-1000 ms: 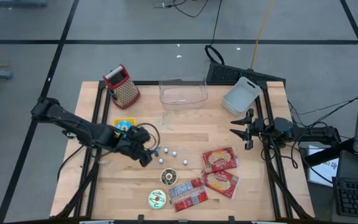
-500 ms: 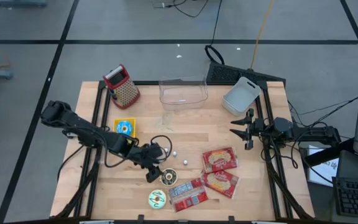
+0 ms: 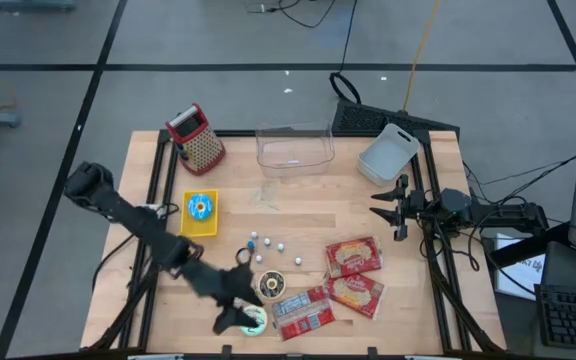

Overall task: Pick & Place Food Item
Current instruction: Put the light blue donut into the yellow bin

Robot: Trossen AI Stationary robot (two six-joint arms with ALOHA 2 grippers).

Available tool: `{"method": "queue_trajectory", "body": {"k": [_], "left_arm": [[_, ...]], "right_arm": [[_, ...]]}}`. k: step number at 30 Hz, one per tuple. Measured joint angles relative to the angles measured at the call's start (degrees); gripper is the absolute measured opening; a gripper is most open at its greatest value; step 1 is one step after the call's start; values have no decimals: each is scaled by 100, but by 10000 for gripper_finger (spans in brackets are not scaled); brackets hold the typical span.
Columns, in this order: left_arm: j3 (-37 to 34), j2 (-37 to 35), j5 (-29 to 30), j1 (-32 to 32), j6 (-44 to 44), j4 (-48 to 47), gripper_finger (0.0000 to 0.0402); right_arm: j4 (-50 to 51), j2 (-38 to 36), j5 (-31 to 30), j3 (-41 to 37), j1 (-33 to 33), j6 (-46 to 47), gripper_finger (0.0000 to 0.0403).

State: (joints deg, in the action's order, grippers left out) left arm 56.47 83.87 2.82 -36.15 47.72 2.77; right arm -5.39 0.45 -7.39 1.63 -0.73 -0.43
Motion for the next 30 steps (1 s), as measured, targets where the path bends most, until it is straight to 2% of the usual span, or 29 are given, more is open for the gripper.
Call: {"method": "queue_trajectory", "body": {"k": [3,6,12,19,25,30], "left_arm": [[0,114,791,-376,-161,-246,296],[0,331,1048,-563,-169,-465,296],[0,974,876,-646,-157,-1101,296],[-1,1771,707,-598,-387,-1262,296],[4,2067,747,-489,-304,-1369,296],[22,2101,812,-471,83,-1948,296]], "right_arm": [[1,-1,-1,-1,0,0,155],[0,0,-1,0,0,0,155],[0,0,-1,-1,0,-1,155],[0,0,0,0,0,-1,155],[-2,-2,-1,0,0,-2,155],[0,-2,-1,-1,0,-1,155]]}}
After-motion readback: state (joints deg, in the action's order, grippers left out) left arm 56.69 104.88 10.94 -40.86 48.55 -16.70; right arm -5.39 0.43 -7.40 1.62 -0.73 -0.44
